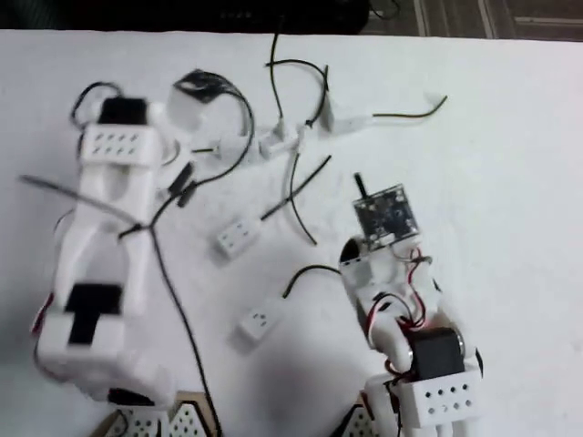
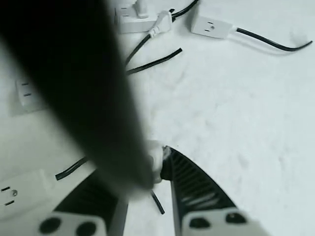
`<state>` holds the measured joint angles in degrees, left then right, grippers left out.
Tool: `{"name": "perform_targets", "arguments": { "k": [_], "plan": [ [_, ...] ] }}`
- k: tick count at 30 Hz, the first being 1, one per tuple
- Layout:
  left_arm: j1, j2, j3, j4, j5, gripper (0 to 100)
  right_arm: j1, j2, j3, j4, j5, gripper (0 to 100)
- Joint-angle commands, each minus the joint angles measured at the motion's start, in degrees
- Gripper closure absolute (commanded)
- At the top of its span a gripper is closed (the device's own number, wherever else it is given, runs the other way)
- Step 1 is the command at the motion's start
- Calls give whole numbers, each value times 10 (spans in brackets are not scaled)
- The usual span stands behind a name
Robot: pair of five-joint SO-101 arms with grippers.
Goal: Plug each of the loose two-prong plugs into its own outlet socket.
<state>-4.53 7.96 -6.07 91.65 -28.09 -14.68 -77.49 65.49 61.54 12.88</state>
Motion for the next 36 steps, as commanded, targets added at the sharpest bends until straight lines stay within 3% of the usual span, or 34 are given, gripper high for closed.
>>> {"name": "perform_targets", "arguments": {
  "k": [1, 9, 15, 24, 36],
  "plan": [
    [-66, -187, 194, -105, -2, 882, -54, 5, -15, 1, 4, 981],
    [-225, -420, 500, -244, 0, 846, -187, 155, -108, -8, -22, 981],
    [-309, -542, 662, -312, 0, 846, -264, 286, -127, -124, -40, 981],
    [-319, -625, 751, -316, 0, 844, -296, 502, -159, -299, -40, 981],
    [-319, -625, 779, -344, -3, 843, -294, 653, -265, -344, -41, 981]
  ]
}}
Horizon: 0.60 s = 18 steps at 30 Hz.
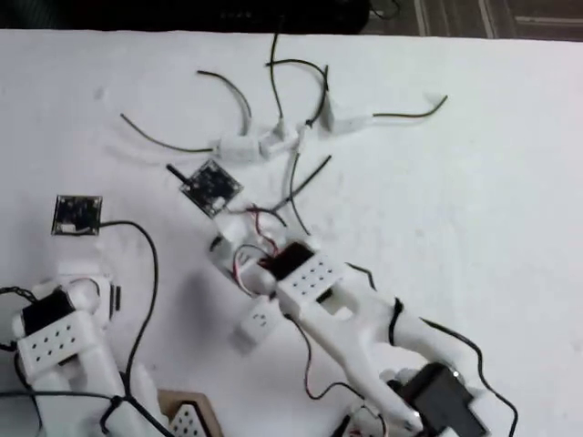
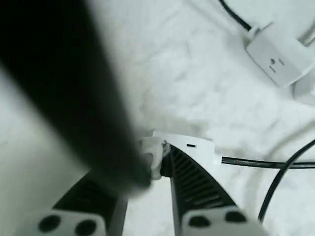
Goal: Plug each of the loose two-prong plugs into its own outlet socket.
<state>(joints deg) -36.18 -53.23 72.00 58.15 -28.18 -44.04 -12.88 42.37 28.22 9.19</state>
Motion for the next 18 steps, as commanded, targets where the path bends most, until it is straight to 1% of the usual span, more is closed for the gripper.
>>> {"name": "perform_targets", "arguments": {
  "k": [1, 8, 18],
  "plan": [
    [-2, -13, -2, -9, -2, 843, 0, 15, -35, -12, -4, 981],
    [-2, -13, -1, -9, -2, 843, 12, 57, -35, -73, -4, 981],
    [-2, -13, -1, -9, -3, 843, 32, 83, -33, -84, -1, 981]
  ]
}}
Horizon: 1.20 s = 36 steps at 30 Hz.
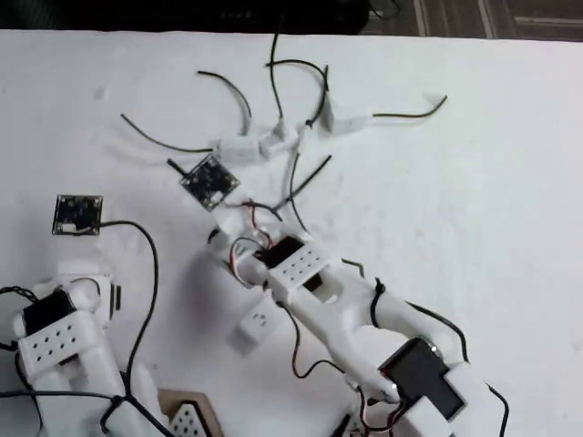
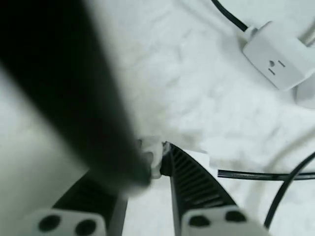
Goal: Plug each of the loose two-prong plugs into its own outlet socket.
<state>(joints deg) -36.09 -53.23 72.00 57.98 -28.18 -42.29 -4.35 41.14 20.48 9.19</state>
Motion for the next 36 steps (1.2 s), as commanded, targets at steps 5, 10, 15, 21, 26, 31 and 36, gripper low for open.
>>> {"name": "perform_targets", "arguments": {
  "k": [5, 10, 15, 21, 26, 31, 36],
  "plan": [
    [-3, -13, -1, -7, -3, 843, 15, -6, -19, 23, -3, 981],
    [-3, -13, -1, -7, -3, 843, 13, -6, -19, 39, -4, 981],
    [-3, -13, 0, -7, -3, 843, 3, -5, -19, 40, -4, 981],
    [-3, -15, 4, -9, -3, 843, -10, -1, -19, 51, -41, 981],
    [-3, -15, 4, -9, -3, 843, -8, 0, -18, 68, -44, 981],
    [-3, -15, 4, -9, -3, 843, -3, 1, -12, 66, -44, 981],
    [-3, -15, 4, -9, -3, 843, -2, 1, 18, 44, -40, 981]
  ]
}}
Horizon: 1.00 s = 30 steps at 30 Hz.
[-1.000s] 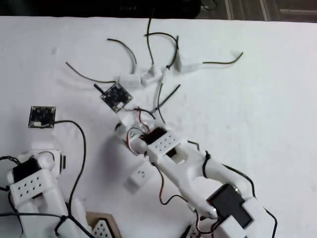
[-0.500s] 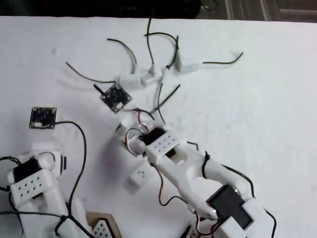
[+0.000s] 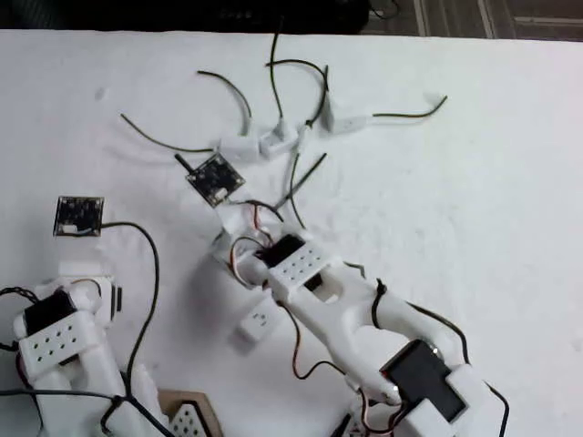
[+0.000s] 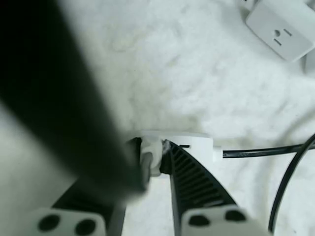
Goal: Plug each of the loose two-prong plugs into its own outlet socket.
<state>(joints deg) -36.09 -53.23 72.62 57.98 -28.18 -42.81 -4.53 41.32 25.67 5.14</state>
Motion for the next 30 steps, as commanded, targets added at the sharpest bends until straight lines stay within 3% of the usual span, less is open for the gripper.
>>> {"name": "perform_targets", "arguments": {
  "k": [1, 10, 21, 30],
  "plan": [
    [-3, -15, -2, -9, -3, 843, 3, 3, 20, -10, 2, 981],
    [-3, -15, -2, -9, -3, 843, -3, 65, 12, -3, 73, 981],
    [-3, -15, -1, -9, -4, 843, 0, 71, -4, 81, 113, 981],
    [-2, -13, 0, -16, -4, 843, -8, 25, -21, 81, 113, 981]
  ]
}}
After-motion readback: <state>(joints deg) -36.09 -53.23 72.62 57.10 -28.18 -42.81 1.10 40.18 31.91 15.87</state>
